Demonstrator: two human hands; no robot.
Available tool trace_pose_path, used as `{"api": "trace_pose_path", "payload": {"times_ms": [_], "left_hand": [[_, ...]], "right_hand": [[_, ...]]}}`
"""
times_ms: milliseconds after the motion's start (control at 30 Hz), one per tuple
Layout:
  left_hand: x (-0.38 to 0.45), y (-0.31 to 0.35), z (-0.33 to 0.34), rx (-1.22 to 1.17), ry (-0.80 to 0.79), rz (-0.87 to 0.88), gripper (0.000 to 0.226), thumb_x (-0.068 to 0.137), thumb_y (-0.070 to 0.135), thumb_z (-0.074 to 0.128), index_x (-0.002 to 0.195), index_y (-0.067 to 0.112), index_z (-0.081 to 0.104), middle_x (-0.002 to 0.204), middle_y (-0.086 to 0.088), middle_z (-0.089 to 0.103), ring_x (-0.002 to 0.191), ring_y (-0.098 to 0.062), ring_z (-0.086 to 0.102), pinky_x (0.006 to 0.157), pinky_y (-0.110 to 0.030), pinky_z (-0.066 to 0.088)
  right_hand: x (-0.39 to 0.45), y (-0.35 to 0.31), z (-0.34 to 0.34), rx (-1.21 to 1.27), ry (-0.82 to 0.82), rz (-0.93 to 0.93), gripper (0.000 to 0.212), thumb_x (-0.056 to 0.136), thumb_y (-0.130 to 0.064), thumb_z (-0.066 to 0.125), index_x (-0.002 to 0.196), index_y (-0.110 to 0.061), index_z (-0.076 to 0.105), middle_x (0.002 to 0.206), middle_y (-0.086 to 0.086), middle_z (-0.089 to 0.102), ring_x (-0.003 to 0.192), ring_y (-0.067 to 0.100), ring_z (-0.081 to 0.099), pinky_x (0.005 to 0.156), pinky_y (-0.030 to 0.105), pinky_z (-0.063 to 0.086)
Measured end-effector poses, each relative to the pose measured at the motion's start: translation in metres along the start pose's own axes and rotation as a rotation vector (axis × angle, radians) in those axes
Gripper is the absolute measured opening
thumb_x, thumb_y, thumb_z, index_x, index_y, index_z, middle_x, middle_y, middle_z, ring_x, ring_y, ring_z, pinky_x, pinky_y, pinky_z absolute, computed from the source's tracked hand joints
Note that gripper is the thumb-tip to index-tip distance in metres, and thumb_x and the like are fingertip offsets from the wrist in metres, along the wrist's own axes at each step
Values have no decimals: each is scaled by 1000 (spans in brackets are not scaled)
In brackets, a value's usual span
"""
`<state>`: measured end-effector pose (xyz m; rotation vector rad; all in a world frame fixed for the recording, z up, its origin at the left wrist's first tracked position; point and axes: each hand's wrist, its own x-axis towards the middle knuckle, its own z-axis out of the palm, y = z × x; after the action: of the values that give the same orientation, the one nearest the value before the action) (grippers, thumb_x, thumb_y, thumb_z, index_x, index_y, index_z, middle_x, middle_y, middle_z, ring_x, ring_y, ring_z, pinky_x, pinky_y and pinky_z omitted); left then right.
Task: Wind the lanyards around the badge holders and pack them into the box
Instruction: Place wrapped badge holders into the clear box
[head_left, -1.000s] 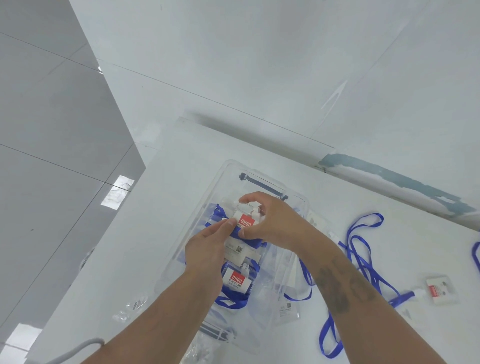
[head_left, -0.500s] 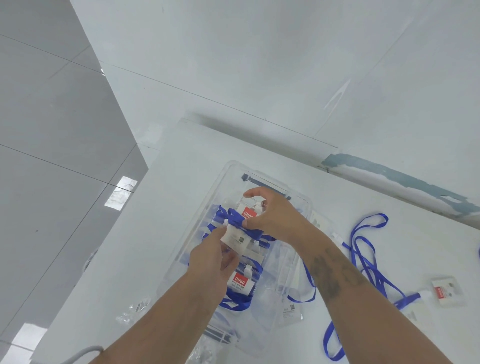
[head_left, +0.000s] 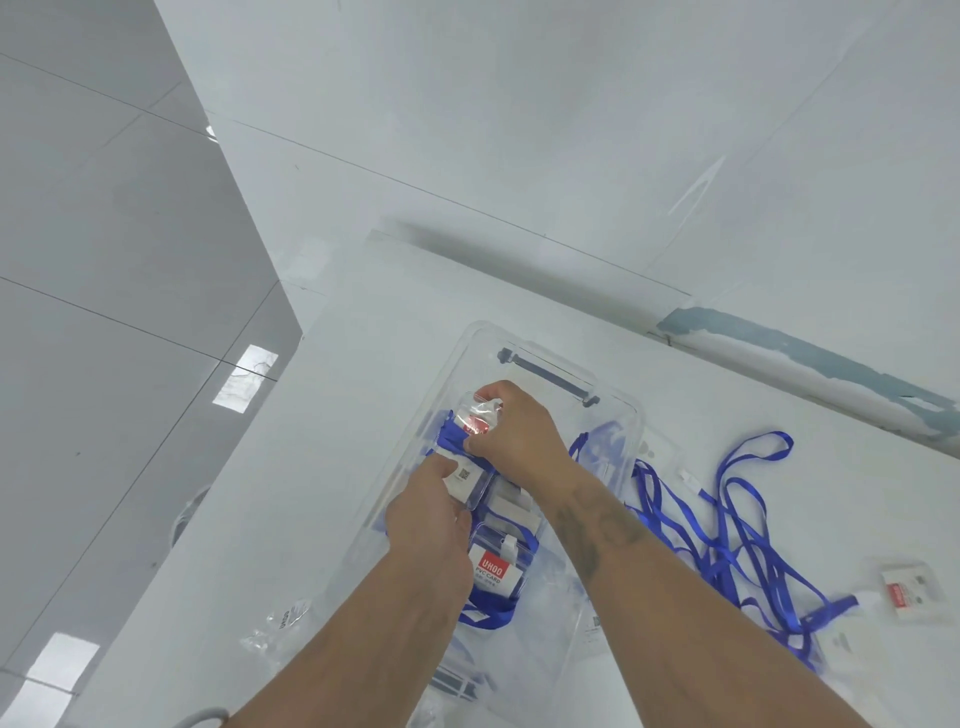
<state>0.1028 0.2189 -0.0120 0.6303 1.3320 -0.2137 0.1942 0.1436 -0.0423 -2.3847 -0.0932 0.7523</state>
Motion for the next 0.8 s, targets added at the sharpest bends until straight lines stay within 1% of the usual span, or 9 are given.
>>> {"api": "trace_pose_path", "payload": {"times_ms": [133,233,333,400,467,600,700,733,800], "left_hand": [[3,-4,0,-83,-5,-11,20,91,16,60,110,14,54,96,-10,62,86,-24,61,81,-39,50],[5,-6,1,-100,8,-11,19,90,16,59,109,14,55,96,-10,63,84,-23,62,78,-38,49],[9,-6,1,-86,13,-13,9,91,18,60,99,14,57,96,-10,66,81,-23,63,70,-36,49],[8,-6,0,-73,10,-9,5,92,18,59,88,17,56,90,-9,65,77,-22,63,60,-33,47],[8,-6,0,-58,8,4,8,93,19,58,85,18,55,87,-7,64,75,-22,63,58,-33,46],[9,-3,1,-43,13,21,8,94,20,58,87,17,55,87,-7,63,77,-21,62,72,-38,48],[9,-3,2,-49,19,27,9,94,20,58,88,16,54,83,-5,60,74,-19,60,70,-37,47],[8,-4,2,-54,15,28,9,94,20,57,87,15,54,81,-3,58,72,-18,59,66,-36,47],[5,-4,3,-63,9,30,15,95,19,56,81,17,51,78,-1,55,69,-17,56,59,-32,45]], "right_hand": [[3,6,8,2,-4,20,51,80,-15,74,124,-28,49,105,-6,56,87,12,55,57,16,41],[5,6,12,-66,28,4,50,82,-20,73,126,-31,50,117,-5,61,90,12,57,73,22,53],[6,6,15,-243,66,-18,55,83,-36,72,133,-35,49,125,-7,61,105,15,60,89,32,54],[4,5,18,-400,103,-35,53,85,-46,68,134,-38,48,124,-5,60,111,18,55,88,36,52],[2,4,21,-474,141,-52,53,87,-47,65,136,-37,47,125,-3,56,115,20,49,85,37,48],[-2,1,23,-427,200,-51,61,89,-40,67,143,-26,41,134,1,49,119,23,47,90,35,46],[-5,-2,25,-357,224,-29,64,88,-35,69,143,-24,37,136,1,47,114,22,54,89,34,48],[-7,-3,27,-320,240,-17,64,88,-32,70,143,-24,37,137,1,45,111,20,57,86,31,49],[-11,-4,30,-247,286,15,61,88,-24,70,141,-25,40,138,-1,40,97,14,56,73,22,45]]}}
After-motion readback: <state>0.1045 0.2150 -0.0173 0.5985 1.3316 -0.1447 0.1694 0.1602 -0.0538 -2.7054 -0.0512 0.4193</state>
